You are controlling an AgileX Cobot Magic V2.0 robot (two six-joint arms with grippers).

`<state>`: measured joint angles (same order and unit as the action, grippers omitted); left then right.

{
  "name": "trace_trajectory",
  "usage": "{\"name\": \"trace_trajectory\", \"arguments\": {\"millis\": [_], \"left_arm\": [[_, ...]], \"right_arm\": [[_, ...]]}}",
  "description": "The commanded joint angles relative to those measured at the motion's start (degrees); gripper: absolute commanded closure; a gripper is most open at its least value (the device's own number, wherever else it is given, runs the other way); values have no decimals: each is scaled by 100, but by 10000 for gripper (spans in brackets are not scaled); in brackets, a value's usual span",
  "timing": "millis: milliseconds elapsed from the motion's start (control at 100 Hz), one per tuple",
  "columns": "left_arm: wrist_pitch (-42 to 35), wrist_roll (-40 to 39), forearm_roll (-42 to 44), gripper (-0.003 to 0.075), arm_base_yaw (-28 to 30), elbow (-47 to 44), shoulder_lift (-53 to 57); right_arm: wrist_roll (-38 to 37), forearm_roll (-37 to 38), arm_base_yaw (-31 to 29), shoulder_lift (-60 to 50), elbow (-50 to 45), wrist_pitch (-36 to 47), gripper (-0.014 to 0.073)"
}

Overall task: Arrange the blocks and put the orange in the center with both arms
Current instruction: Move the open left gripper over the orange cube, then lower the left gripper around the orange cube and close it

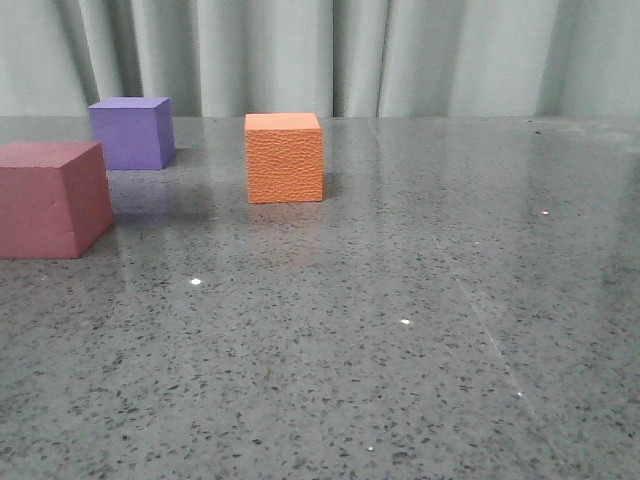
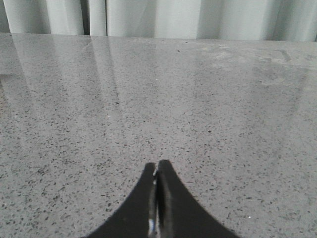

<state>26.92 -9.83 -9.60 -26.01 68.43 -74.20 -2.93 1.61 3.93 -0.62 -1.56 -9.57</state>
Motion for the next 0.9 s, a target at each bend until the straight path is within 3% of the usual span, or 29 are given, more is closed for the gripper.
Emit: {"name": "trace_trajectory", "arguments": {"millis": [0, 240, 360, 890], "left_arm": [[-434, -687, 591, 83, -385, 603, -349], [649, -3234, 3106, 83, -1198, 1966, -1710], [1206, -3857, 3926, 83, -1516, 2472, -2215], [1281, -3980, 4173, 83, -1649, 2716, -2516]], "right_arm": [[23, 8, -37, -136, 77, 483, 713], [23, 8, -37, -136, 77, 483, 713], [23, 8, -37, -136, 77, 483, 713], [23, 8, -37, -136, 77, 483, 713]]}}
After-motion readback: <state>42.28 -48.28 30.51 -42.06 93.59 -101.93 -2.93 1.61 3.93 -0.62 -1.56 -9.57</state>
